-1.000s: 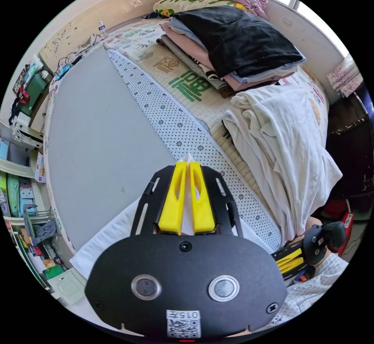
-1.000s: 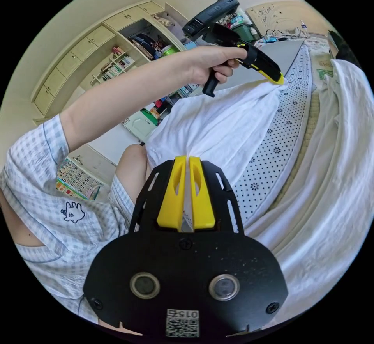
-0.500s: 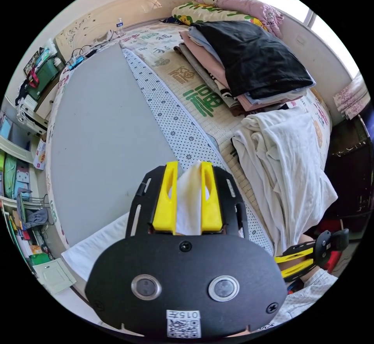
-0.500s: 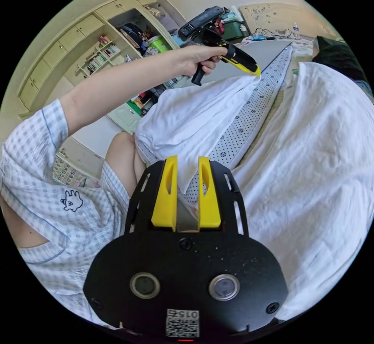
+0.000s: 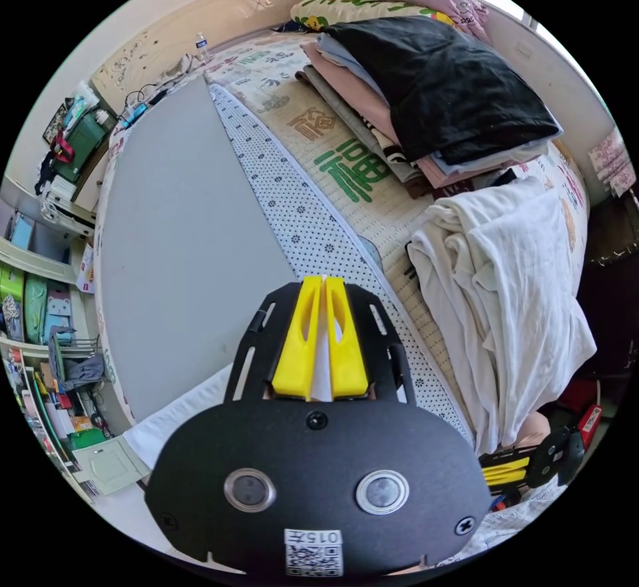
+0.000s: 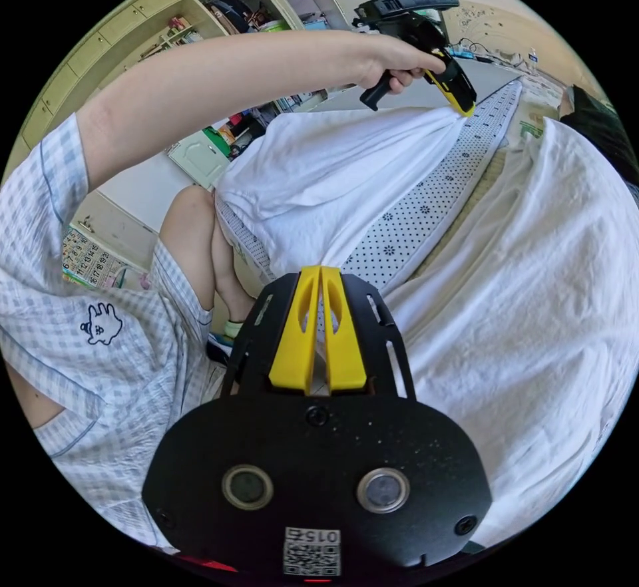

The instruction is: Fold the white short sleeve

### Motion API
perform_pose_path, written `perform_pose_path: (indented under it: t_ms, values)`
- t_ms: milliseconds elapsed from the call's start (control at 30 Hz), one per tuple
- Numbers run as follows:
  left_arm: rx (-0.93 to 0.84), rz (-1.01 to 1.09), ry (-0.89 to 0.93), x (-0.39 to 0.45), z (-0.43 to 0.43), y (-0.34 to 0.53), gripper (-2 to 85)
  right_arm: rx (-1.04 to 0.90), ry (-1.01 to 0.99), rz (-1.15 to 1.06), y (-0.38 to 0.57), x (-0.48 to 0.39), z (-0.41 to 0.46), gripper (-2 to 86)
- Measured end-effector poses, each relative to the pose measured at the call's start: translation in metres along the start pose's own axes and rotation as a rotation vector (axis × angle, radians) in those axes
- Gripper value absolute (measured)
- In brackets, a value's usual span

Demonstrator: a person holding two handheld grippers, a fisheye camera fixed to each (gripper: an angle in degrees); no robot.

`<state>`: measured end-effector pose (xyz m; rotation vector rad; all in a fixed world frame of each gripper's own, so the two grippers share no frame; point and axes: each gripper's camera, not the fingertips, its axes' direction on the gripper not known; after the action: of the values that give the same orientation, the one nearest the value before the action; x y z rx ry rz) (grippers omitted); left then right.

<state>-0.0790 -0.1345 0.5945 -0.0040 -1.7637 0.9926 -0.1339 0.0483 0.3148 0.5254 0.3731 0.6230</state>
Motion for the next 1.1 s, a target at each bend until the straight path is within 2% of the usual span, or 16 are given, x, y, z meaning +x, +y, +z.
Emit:
perform_pose_path:
  t_ms: [300, 400, 500, 600, 667, 733, 867, 1000, 1100]
  values:
    - [0.012, -0.013, 0.063, -0.002, 0.014, 0.013, 3.1, -0.004, -0.032, 0.021, 0.031, 0.034, -0.02, -0.3]
    - [0.041, 0.006, 0.079, -0.011, -0.001, 0.023, 6.4, 0.091, 0.044, 0.084, 0.061, 0.058, -0.06, 0.3]
    - [0.095, 0.042, 0.09, -0.024, -0.03, 0.049, 7.9, 0.211, 0.015, 0.086, 0.084, 0.071, -0.093, 1.5]
    - [0.143, 0.143, 0.172, -0.022, -0.06, 0.108, 7.8, 0.293, -0.071, 0.076, 0.085, 0.077, -0.1, 2.4]
    - [0.146, 0.187, 0.344, -0.014, -0.072, 0.179, 7.4, 0.296, -0.118, 0.05, 0.072, 0.076, -0.094, 2.8]
    - [0.184, 0.21, 0.384, -0.001, -0.078, 0.237, 7.3, 0.274, -0.133, 0.044, 0.06, 0.075, -0.084, 3.1]
    - [0.229, 0.194, 0.285, 0.022, -0.069, 0.328, 8.1, 0.21, -0.12, 0.062, 0.037, 0.069, -0.06, 4.5]
    - [0.26, 0.168, 0.221, 0.031, -0.059, 0.354, 8.2, 0.188, -0.063, 0.098, 0.031, 0.068, -0.055, 5.1]
    - [0.268, 0.231, 0.143, 0.044, -0.056, 0.356, 8.0, 0.258, -0.036, 0.174, 0.034, 0.082, -0.073, 5.2]
